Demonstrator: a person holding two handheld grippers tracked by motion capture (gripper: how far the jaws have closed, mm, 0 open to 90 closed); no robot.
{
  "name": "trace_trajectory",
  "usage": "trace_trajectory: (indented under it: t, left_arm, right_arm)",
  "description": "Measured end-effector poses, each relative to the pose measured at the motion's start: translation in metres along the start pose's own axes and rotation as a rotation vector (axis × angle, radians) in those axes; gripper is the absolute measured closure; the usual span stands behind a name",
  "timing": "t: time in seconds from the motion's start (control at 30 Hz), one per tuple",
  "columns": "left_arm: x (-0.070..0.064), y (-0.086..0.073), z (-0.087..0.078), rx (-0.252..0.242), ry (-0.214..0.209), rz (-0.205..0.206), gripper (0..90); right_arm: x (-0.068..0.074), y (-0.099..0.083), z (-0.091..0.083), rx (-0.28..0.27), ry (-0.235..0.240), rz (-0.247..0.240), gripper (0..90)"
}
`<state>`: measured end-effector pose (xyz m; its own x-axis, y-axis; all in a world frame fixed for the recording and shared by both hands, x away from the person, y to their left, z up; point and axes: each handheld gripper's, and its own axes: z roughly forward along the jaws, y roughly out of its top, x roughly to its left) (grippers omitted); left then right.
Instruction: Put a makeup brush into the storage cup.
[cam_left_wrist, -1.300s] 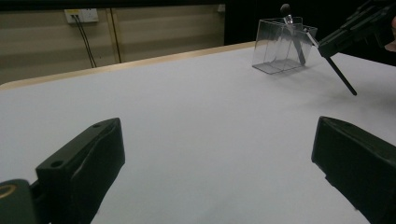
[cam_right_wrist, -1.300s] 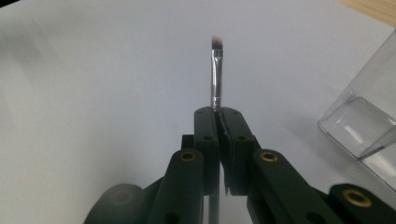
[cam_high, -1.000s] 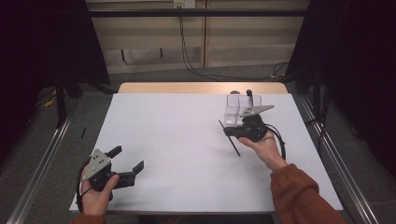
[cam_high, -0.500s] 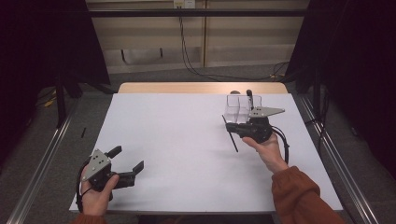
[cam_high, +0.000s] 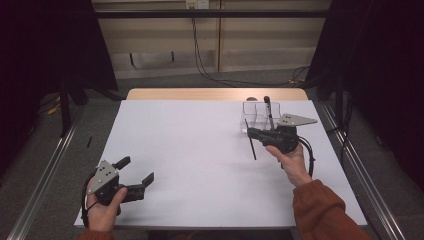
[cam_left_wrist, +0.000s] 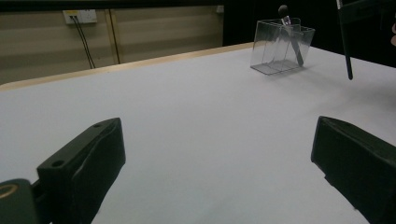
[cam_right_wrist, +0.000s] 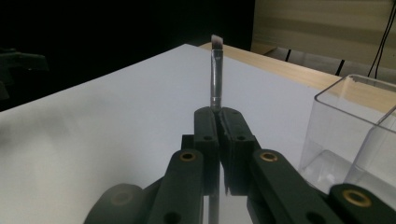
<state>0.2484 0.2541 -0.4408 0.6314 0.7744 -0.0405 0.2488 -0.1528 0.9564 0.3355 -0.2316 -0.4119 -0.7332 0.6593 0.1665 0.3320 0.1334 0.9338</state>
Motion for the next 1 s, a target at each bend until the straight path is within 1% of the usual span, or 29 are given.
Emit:
trace_trajectory:
  t: [0.13, 0.37, 0.5, 0.6, 0.73, 1.0]
  left_arm:
    - [0.000, 0.000, 0.000, 0.000, 0.003, -0.003, 2.9]
    - [0.000, 0.000, 0.000, -0.002, 0.007, -0.004, 2.9]
    - [0.000, 0.000, 0.000, -0.002, 0.004, -0.001, 2.9]
    - [0.000, 0.000, 0.000, -0.001, 0.006, 0.002, 2.9]
    - [0.001, 0.000, -0.001, -0.007, 0.007, -0.002, 2.9]
    - [0.001, 0.000, 0.000, -0.004, 0.005, 0.002, 2.9]
  right_arm:
    - [0.001, 0.005, -0.003, -0.015, -0.003, -0.015, 86.7]
    - [-0.002, 0.012, -0.007, -0.035, -0.016, -0.017, 86.7]
    - [-0.003, 0.021, -0.012, -0.046, -0.027, -0.036, 86.6]
    - [-0.006, 0.027, -0.016, -0.049, -0.045, -0.049, 86.6]
    - [-0.014, 0.032, -0.021, -0.059, -0.074, -0.042, 86.6]
    - [-0.020, 0.043, -0.031, -0.088, -0.105, -0.056, 86.6]
